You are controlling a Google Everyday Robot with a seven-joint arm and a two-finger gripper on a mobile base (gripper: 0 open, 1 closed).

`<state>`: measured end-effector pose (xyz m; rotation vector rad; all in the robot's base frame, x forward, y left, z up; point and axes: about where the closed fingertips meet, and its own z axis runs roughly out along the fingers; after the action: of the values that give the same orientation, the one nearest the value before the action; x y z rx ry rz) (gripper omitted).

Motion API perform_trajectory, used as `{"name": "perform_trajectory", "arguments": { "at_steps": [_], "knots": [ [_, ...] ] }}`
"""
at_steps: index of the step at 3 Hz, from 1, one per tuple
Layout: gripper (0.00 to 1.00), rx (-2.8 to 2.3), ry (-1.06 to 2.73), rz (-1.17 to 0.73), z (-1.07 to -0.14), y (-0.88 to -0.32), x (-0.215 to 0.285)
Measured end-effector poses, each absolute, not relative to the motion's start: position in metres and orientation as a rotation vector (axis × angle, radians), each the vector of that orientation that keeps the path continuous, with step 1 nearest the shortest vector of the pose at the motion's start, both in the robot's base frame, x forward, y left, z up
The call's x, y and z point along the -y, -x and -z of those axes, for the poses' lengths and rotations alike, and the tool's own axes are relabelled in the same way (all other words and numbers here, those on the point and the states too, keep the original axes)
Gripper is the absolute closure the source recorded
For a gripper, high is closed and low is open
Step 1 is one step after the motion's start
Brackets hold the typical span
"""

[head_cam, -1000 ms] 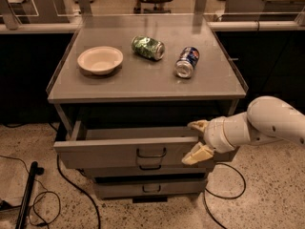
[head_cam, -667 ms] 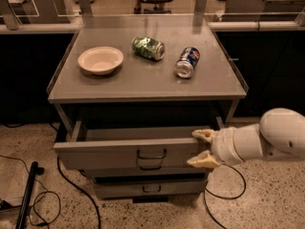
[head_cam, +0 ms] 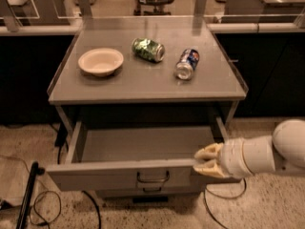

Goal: Open top drawer

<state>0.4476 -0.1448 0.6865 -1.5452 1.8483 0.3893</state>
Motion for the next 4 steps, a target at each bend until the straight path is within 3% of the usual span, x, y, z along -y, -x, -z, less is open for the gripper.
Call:
{"name": "perform_trajectory", "arguments": {
  "at_steps": [1, 2, 3, 4],
  "knots": [
    [0.32, -1.848, 1.545, -0.389, -0.6865, -0.4477, 0.1448],
    [0.19, -1.848, 1.545, -0.389, -0.6865, -0.4477, 0.1448],
    [0.0, -1.848, 1.545, -0.389, -0.6865, -0.4477, 0.1447],
    [0.0, -1.848, 1.545, -0.389, -0.6865, -0.4477, 0.1447]
  ]
}}
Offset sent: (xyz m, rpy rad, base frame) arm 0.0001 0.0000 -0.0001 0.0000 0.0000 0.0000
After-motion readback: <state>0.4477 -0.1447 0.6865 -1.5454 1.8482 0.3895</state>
